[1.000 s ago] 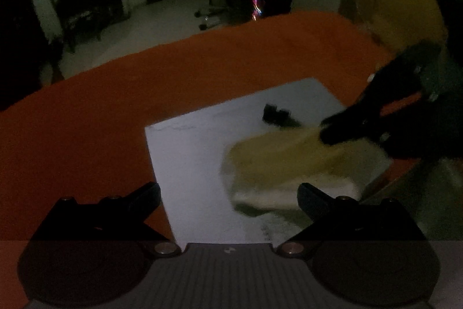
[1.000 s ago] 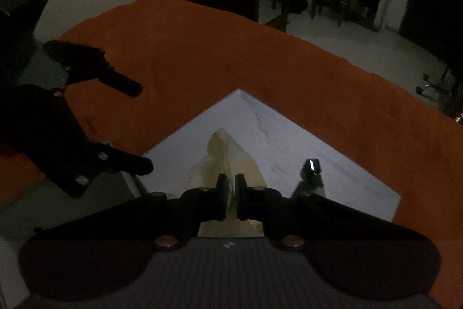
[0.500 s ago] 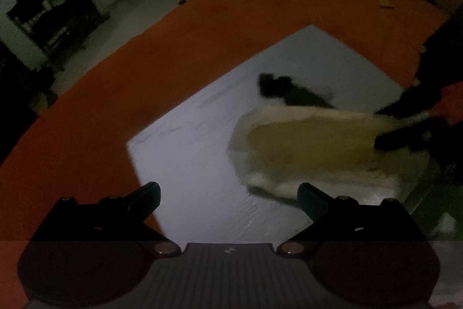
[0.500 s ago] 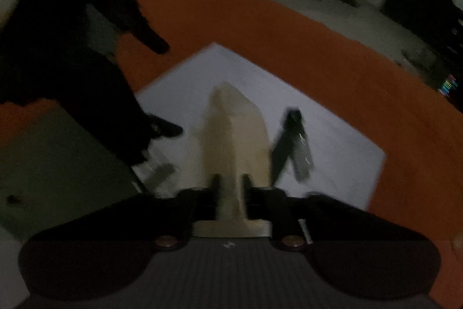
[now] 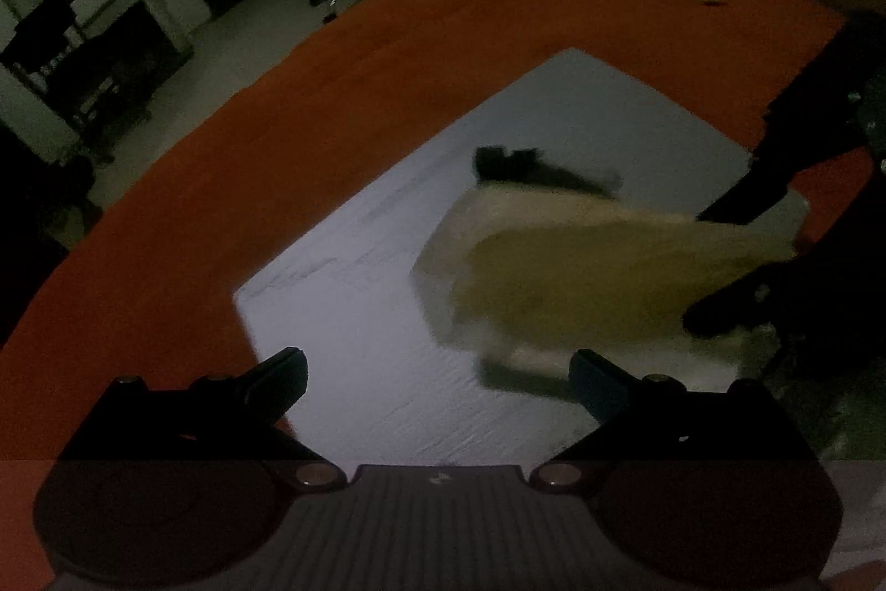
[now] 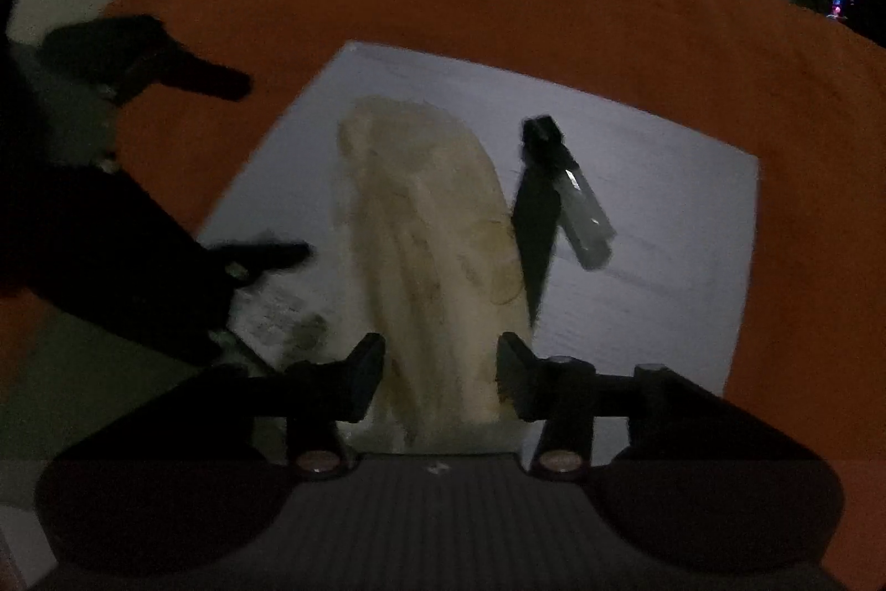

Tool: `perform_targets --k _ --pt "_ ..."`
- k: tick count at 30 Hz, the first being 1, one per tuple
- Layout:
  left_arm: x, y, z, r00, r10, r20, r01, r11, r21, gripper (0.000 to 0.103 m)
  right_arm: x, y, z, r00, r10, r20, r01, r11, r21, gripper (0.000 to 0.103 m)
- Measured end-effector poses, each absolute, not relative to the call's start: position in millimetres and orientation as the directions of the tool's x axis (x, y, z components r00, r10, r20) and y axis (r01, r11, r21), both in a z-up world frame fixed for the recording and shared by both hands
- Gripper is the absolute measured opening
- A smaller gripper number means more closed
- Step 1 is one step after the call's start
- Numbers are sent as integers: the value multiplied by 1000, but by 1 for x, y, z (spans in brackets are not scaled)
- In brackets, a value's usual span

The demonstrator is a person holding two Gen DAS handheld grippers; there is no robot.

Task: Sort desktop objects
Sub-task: 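Grasp the bag's other edge with the left tool while the right tool holds it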

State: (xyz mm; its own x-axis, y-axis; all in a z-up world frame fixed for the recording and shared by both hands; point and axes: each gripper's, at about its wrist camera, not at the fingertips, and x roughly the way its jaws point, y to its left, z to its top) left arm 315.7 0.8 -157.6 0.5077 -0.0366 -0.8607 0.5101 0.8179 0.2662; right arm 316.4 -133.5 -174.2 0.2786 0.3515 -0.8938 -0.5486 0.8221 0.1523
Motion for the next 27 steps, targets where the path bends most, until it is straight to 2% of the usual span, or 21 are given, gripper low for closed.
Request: perform_targets --k 2,3,7,10,14,19,21,22,23,24,27 --pt "315 6 -157 533 -11 -846 486 822 295 102 315 -126 -184 303 285 -909 -565 822 69 16" --pt "312 8 -156 542 -18 -840 486 823 296 102 311 -123 -187 317 273 -908 -595 803 33 6" --pt "300 14 -154 587 -69 -807 520 795 311 102 301 -128 -176 380 339 -861 -656 755 8 3" --pt "290 15 -151 641 -103 -760 554 748 366 102 282 -128 -162 442 408 -799 -751 655 -81 2" --pt "281 7 -151 670 -144 -728 597 688 413 102 255 -131 -137 451 537 -712 -846 512 -149 2" --pt "273 -6 -150 702 -195 -685 608 665 434 101 236 -132 -117 449 625 -639 -884 415 -216 2" --pt "270 -10 -152 704 -211 -678 621 647 443 84 233 -132 -112 447 642 -623 -888 404 -220 2" --pt "269 -12 -153 701 -216 -680 629 637 446 52 233 -132 -110 452 643 -618 -885 410 -220 2" --pt "268 -15 -156 692 -216 -689 640 626 447 16 232 -132 -109 455 644 -615 -883 413 -221 2" --pt "268 -17 -159 683 -215 -698 650 614 448 5 233 -132 -110 461 642 -613 -880 421 -221 2" --pt "266 -24 -169 656 -211 -724 682 578 449 3 237 -131 -115 462 617 -637 -873 445 -202 2"
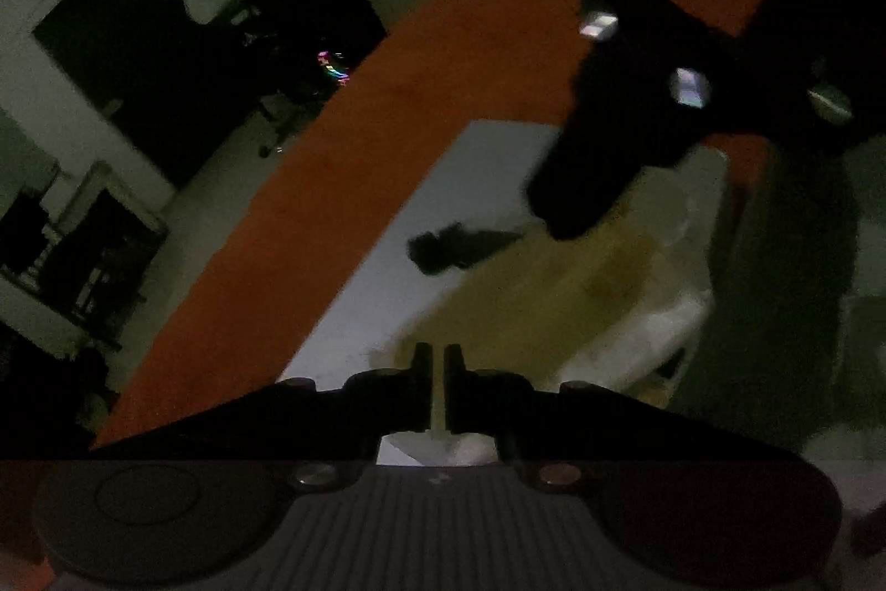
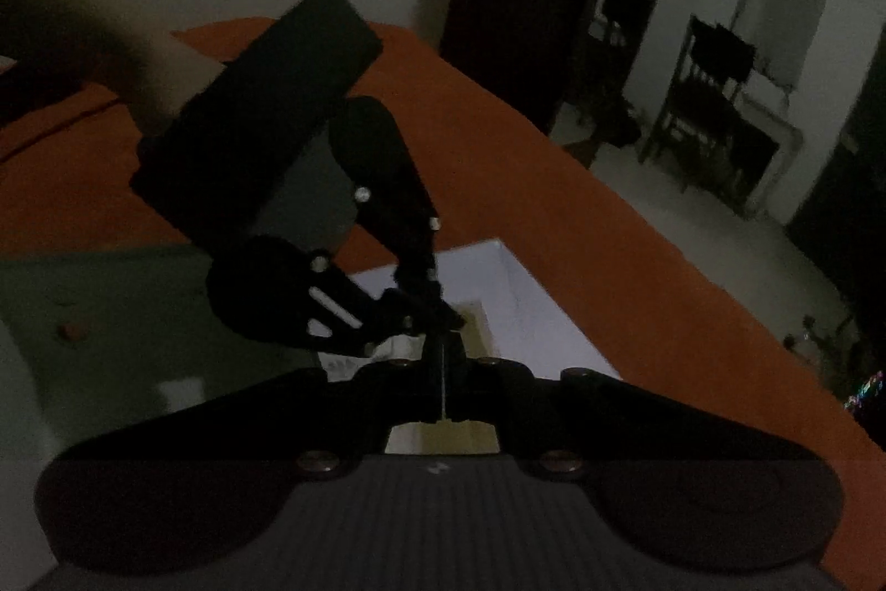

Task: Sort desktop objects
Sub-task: 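Grasp the bag's other edge with the left tool while the right tool holds it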

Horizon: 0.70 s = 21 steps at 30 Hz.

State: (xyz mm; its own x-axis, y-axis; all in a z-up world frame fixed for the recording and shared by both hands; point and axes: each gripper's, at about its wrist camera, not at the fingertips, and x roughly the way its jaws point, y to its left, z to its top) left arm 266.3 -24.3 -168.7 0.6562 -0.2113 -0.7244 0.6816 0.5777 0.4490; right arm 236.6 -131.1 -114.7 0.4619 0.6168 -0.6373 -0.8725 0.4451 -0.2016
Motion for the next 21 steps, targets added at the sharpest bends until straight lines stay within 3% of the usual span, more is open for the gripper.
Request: perform_targets --k 2,3,4,6,8,9,10,15,16,18,19,20,21 --pt "266 -27 -172 647 -207 -734 688 573 445 3 245 -129 -120 454 560 -693 -856 490 -165 5" --pt "267 -27 -172 641 -209 -739 690 580 433 3 249 -128 -122 451 530 -719 -843 518 -146 22" --pt "267 -26 -172 646 -208 -735 685 584 436 3 254 -127 -125 453 487 -747 -819 558 -134 50" --pt "265 -28 -171 691 -173 -702 648 577 496 15 257 -126 -131 475 459 -751 -795 589 -143 73" --pt "262 -26 -167 760 -137 -636 578 589 565 82 258 -126 -135 485 450 -750 -787 598 -149 74" --pt "263 -24 -161 791 -129 -597 539 608 583 97 260 -124 -139 481 438 -759 -782 607 -145 75" --pt "265 -20 -156 798 -140 -586 529 630 569 102 263 -123 -142 487 425 -763 -768 625 -142 76" --pt "279 -15 -159 735 -166 -657 593 627 505 102 282 -117 -157 453 378 -807 -706 705 -66 75" --pt "286 -14 -160 719 -172 -674 601 641 477 101 288 -115 -162 430 364 -826 -689 724 -39 67" --pt "301 -15 -166 670 -173 -722 623 659 420 91 301 -115 -171 369 370 -853 -648 760 49 50" --pt "305 -16 -171 627 -182 -757 650 658 380 73 304 -115 -173 332 399 -855 -644 758 105 38" --pt "308 -18 -175 583 -192 -789 675 655 339 45 307 -115 -174 296 428 -854 -637 755 157 26" --pt "310 -19 -180 539 -198 -818 695 653 300 35 305 -111 -173 308 430 -849 -648 748 144 4"
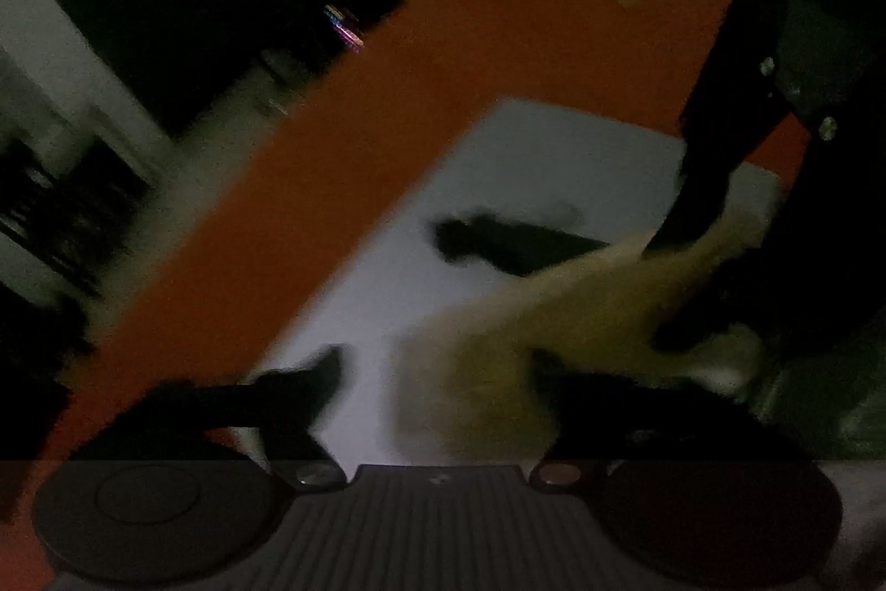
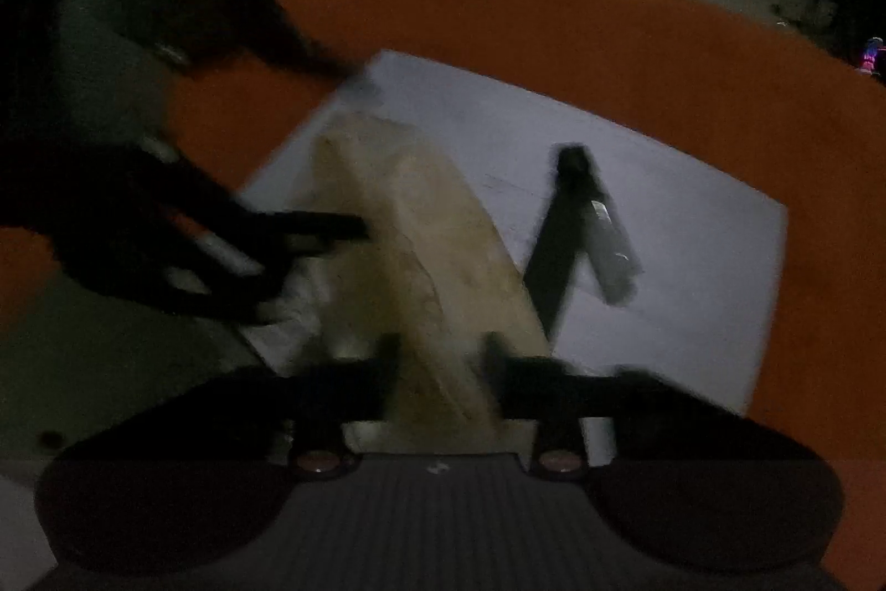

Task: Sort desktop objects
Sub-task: 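Grasp the bag's other edge with the left tool while the right tool holds it, then carry the bag into the box with both tools and release it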

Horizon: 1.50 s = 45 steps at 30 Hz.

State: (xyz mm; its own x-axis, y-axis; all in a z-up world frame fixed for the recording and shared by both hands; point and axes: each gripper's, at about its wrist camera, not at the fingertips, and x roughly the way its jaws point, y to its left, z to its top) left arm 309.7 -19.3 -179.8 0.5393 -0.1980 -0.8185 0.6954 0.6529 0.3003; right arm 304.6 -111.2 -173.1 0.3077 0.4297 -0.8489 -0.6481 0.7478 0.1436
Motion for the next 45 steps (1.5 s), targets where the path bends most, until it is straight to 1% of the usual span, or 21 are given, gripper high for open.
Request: perform_targets --k 1,2,3,4,5,8,11,14,16,17,20,25,28,30,34,37,42,45 --pt "307 -22 -186 512 -189 -838 705 650 285 26 302 -106 -173 334 394 -856 -656 750 89 3" --pt "305 -25 -190 519 -179 -836 710 636 304 20 299 -104 -173 338 386 -858 -663 745 74 3" --pt "301 -27 -193 526 -174 -832 714 622 321 19 296 -102 -173 341 378 -860 -670 740 60 3" --pt "295 -28 -194 536 -185 -824 719 612 330 12 294 -98 -174 344 378 -859 -678 733 51 3" --pt "292 -27 -191 544 -202 -814 718 614 327 9 293 -99 -171 351 379 -856 -683 729 43 3" --pt "289 -17 -177 578 -251 -776 698 645 312 8 290 -106 -159 396 397 -828 -680 732 26 2" --pt "278 -11 -160 639 -275 -718 670 657 345 8 294 -113 -152 450 420 -788 -673 739 10 2" --pt "266 -2 -138 702 -289 -651 626 687 370 8 286 -117 -125 519 456 -723 -668 744 -11 2" --pt "260 3 -122 731 -297 -615 593 722 357 8 273 -124 -101 559 483 -674 -675 737 -31 2" --pt "256 6 -113 740 -302 -601 575 748 331 8 266 -127 -89 577 496 -649 -678 734 -41 2" --pt "244 12 -91 751 -315 -581 539 800 263 8 244 -133 -61 589 531 -610 -671 742 -3 2" --pt "191 7 -65 752 -317 -578 534 807 252 8 187 -149 -32 562 587 -582 -713 701 18 2" --pt "154 3 -57 714 -338 -613 563 798 216 8 146 -161 -25 529 606 -595 -733 679 39 2" --pt "130 1 -59 685 -350 -639 592 778 209 8 118 -171 -19 497 608 -619 -725 683 88 3" --pt "96 -3 -81 611 -364 -703 644 745 174 8 74 -167 -29 442 588 -677 -739 666 96 3" --pt "92 -4 -112 526 -359 -771 667 737 112 8 55 -162 -50 373 578 -726 -756 643 123 3" --pt "96 -4 -156 419 -320 -850 661 749 44 8 37 -158 -103 254 537 -805 -757 628 180 3" --pt "96 -5 -170 421 -297 -857 640 767 48 7 28 -155 -127 219 493 -842 -755 632 174 3"
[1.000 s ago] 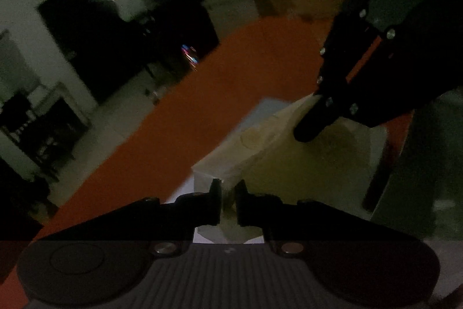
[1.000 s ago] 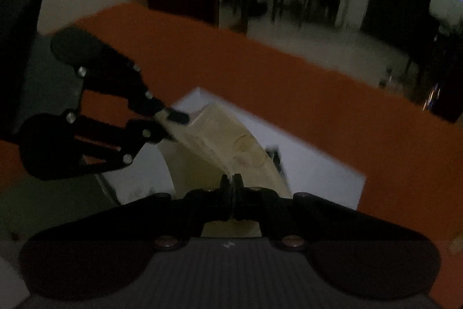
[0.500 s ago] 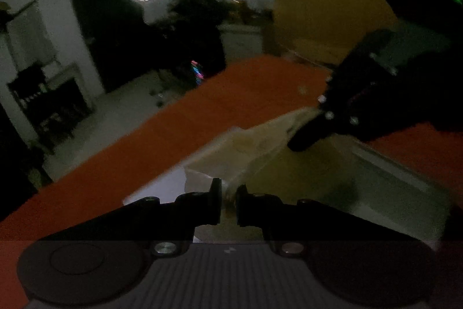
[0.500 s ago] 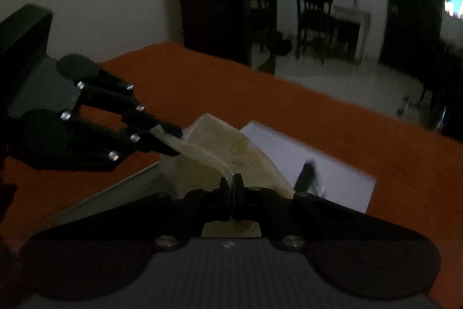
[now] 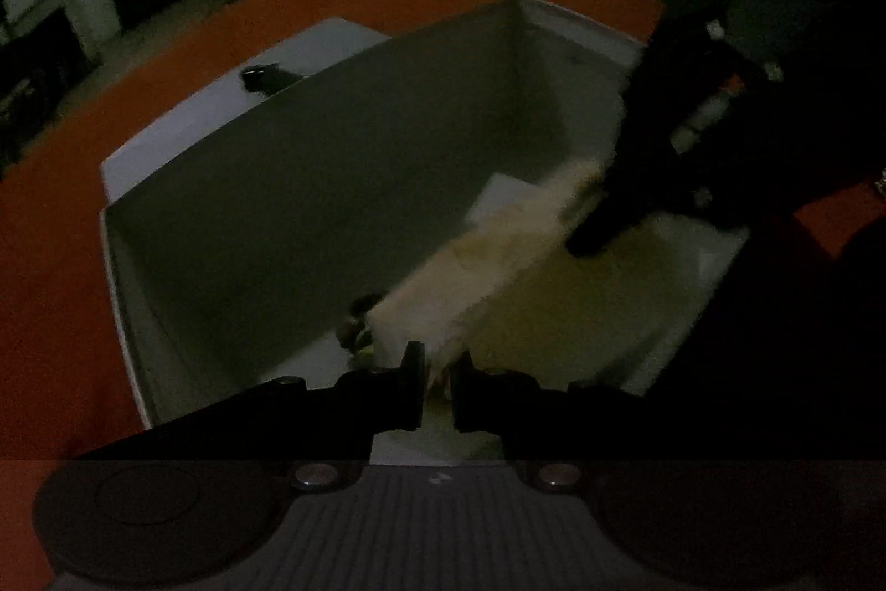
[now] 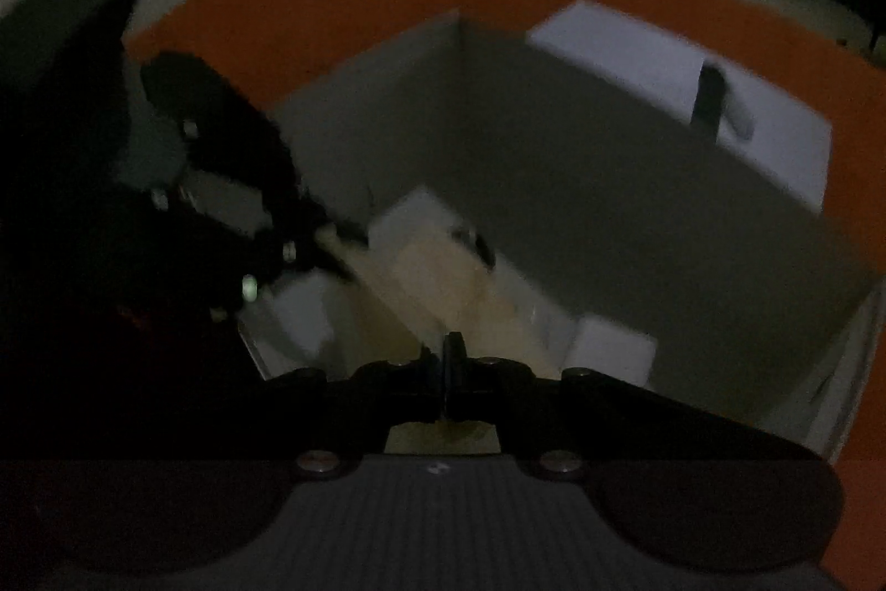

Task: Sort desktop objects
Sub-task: 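Carry the bag into the box with both tools and release it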

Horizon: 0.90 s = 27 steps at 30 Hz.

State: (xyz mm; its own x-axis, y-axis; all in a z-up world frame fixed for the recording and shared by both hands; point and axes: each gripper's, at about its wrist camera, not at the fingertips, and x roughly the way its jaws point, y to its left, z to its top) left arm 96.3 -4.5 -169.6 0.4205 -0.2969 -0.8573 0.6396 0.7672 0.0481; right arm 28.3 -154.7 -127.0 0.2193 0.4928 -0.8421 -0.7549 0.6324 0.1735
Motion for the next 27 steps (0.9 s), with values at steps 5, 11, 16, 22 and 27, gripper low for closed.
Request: perform_targets --k 5,11,16,22,27 --pt "104 -12 -181 428 -268 -863 593 804 45 8 43 -150 -155 209 433 -877 -738 658 149 3" --pt "102 -13 -190 430 -255 -866 564 825 37 11 56 -143 -176 200 398 -896 -708 690 148 4" --pt "89 -18 -188 478 -202 -855 545 831 108 31 77 -140 -187 213 395 -894 -691 707 148 6" --pt "77 -25 -183 604 -163 -780 509 832 220 65 72 -140 -179 329 371 -868 -668 741 64 58" --pt "53 -11 -171 730 -232 -643 458 865 208 103 45 -162 -161 586 445 -677 -578 815 36 80"
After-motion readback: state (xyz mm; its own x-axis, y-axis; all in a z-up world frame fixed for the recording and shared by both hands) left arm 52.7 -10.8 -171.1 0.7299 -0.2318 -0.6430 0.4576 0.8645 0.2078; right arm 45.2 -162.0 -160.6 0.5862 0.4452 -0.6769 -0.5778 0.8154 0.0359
